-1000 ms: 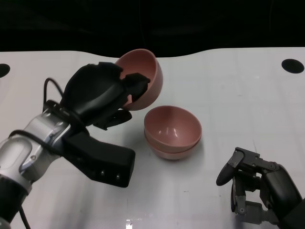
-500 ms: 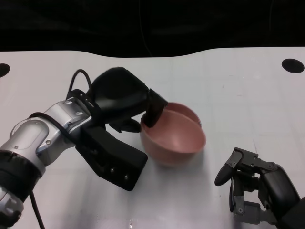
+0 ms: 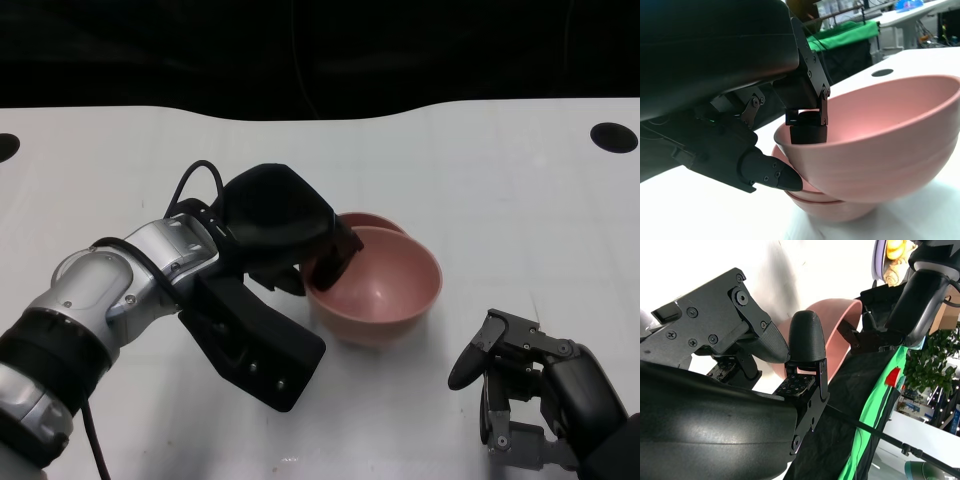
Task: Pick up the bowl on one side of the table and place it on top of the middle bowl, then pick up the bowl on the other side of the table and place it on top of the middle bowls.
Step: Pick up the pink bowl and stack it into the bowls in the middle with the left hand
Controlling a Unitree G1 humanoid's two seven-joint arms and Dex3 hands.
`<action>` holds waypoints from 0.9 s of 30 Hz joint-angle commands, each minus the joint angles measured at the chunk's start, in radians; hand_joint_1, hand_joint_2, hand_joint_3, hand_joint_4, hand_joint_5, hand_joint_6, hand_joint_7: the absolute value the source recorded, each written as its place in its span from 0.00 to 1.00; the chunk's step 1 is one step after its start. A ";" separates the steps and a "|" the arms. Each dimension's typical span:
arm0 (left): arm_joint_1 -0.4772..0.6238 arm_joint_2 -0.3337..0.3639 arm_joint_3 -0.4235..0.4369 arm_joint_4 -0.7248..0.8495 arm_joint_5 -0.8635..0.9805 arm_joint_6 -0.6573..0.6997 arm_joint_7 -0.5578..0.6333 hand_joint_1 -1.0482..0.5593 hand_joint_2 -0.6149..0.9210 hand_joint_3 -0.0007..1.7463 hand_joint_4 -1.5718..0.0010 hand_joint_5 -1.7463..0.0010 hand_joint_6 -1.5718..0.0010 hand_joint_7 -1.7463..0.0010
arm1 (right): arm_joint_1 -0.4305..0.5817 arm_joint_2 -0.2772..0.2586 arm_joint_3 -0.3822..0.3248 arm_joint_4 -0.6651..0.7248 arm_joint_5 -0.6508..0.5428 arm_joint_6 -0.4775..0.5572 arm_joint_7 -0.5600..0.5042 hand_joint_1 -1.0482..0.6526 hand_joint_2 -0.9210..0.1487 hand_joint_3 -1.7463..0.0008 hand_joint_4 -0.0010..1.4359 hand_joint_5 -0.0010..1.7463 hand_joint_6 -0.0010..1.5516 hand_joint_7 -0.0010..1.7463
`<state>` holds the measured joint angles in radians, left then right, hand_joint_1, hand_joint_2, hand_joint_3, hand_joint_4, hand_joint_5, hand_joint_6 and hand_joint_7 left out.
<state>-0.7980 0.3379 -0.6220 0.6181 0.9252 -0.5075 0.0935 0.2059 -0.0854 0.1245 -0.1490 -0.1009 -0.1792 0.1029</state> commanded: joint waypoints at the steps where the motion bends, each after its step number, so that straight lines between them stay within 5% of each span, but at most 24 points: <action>1: 0.039 -0.002 0.014 -0.019 0.032 0.061 0.096 0.46 0.97 0.03 0.45 0.00 0.41 0.45 | -0.001 -0.002 -0.004 -0.005 0.001 -0.009 -0.004 0.60 0.59 0.10 0.66 1.00 0.53 0.88; 5: 0.080 -0.029 0.029 -0.030 0.040 0.143 0.203 0.48 0.97 0.02 0.44 0.00 0.50 0.23 | -0.001 -0.002 -0.006 -0.001 0.004 -0.012 -0.003 0.60 0.59 0.10 0.66 1.00 0.52 0.88; 9: 0.111 -0.048 0.036 -0.040 0.046 0.211 0.257 0.46 0.95 0.01 0.44 0.00 0.39 0.55 | 0.003 -0.002 -0.007 -0.006 0.009 -0.002 0.000 0.60 0.58 0.10 0.66 1.00 0.52 0.88; 12: 0.126 -0.055 0.038 -0.053 0.050 0.248 0.276 0.44 0.98 0.01 0.43 0.00 0.34 0.68 | 0.003 -0.004 -0.007 -0.003 0.006 -0.008 0.000 0.60 0.58 0.10 0.66 1.00 0.52 0.88; 20: 0.134 -0.049 0.017 -0.066 0.092 0.294 0.301 0.42 0.99 0.01 0.42 0.00 0.31 0.68 | 0.003 -0.004 -0.006 -0.006 0.003 -0.004 -0.001 0.60 0.58 0.10 0.66 1.00 0.52 0.88; 24: 0.136 -0.047 0.000 -0.059 0.124 0.300 0.344 0.43 0.99 0.00 0.39 0.00 0.37 0.52 | 0.001 -0.003 -0.007 -0.002 0.004 -0.008 -0.001 0.60 0.58 0.10 0.66 1.00 0.52 0.88; 27: 0.140 -0.040 -0.023 -0.051 0.160 0.307 0.388 0.45 0.99 0.00 0.38 0.00 0.38 0.52 | 0.001 -0.001 -0.007 -0.006 0.009 -0.001 0.000 0.60 0.58 0.10 0.66 1.00 0.52 0.88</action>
<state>-0.6727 0.2766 -0.6355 0.5660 1.0689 -0.2066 0.4498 0.2055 -0.0854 0.1231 -0.1479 -0.1013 -0.1811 0.1039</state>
